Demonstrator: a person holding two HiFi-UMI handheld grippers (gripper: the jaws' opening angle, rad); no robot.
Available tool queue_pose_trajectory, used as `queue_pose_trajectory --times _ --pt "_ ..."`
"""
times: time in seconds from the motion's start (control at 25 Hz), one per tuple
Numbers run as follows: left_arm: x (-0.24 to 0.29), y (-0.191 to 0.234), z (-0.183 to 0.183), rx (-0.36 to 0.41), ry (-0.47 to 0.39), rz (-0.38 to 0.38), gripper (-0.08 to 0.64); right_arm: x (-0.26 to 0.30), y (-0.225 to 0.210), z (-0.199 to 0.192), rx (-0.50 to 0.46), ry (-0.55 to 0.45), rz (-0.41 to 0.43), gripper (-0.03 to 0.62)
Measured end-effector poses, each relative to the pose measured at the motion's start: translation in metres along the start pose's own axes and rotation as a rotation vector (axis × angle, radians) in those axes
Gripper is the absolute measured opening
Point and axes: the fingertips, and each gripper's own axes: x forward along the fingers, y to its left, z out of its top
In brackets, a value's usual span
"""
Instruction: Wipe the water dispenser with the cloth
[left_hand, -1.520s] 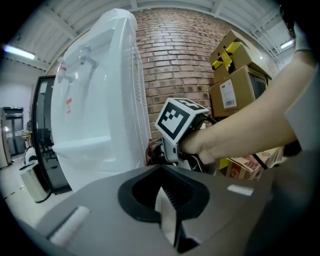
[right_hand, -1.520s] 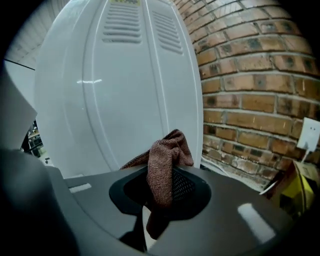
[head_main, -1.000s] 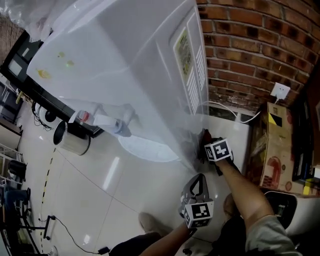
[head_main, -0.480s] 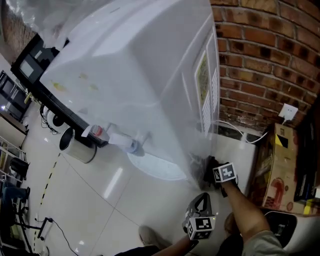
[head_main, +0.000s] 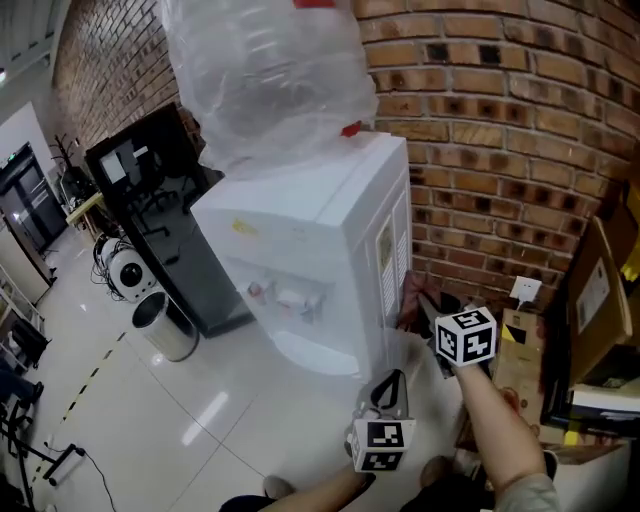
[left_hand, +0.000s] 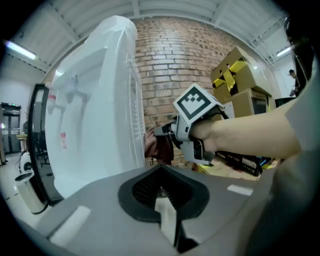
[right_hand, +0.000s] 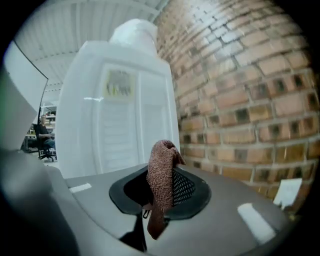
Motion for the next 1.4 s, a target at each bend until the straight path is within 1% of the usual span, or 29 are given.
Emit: queue_pose_trajectory --times 0.08,0.16,0.28,0.4,0.52,0.64,0.76,0.88,1.12,1.24,1.4 --pt "-0.009 0.003 0.045 0.013 -0.051 0.002 0.0 -0.019 0.006 0.076 -0.042 -0.126 0.008 0.081" --pt "-0.019 0.008 0.084 0.024 -0.093 0.003 0.0 -0.038 0.014 0.145 -0.081 -0.237 0.017 0.081" --pt "-0.033 0.022 0.135 0.014 -0.146 0.017 0.0 -0.056 0.024 0.234 -0.134 -0.362 0.025 0.08" --pt "-0.046 0.04 0.177 0.021 -0.188 0.044 0.0 -0.058 0.027 0.297 -0.18 -0.416 0.008 0.08" --pt "-0.054 0.054 0.208 0.031 -0.212 0.074 0.0 -0.038 0.03 0.33 -0.208 -0.391 0.002 0.08" --pt "-0.057 0.057 0.23 0.046 -0.236 0.084 0.0 -0.011 0.034 0.339 -0.226 -0.34 -0.001 0.08" --pt "-0.057 0.054 0.24 0.061 -0.252 0.079 0.0 0.01 0.03 0.336 -0.229 -0.301 -0.034 0.08" --pt "-0.056 0.052 0.239 0.066 -0.25 0.077 0.0 0.025 0.023 0.325 -0.234 -0.265 -0.068 0.08" --pt "-0.043 0.046 0.222 0.056 -0.223 0.068 0.0 0.017 -0.001 0.314 -0.175 -0.277 -0.14 0.077" --pt "-0.035 0.036 0.213 0.056 -0.208 0.051 0.0 0.017 -0.015 0.293 -0.16 -0.214 -0.169 0.075" --pt "-0.025 0.023 0.194 0.059 -0.179 0.025 0.0 0.03 -0.018 0.243 -0.121 -0.128 -0.129 0.075"
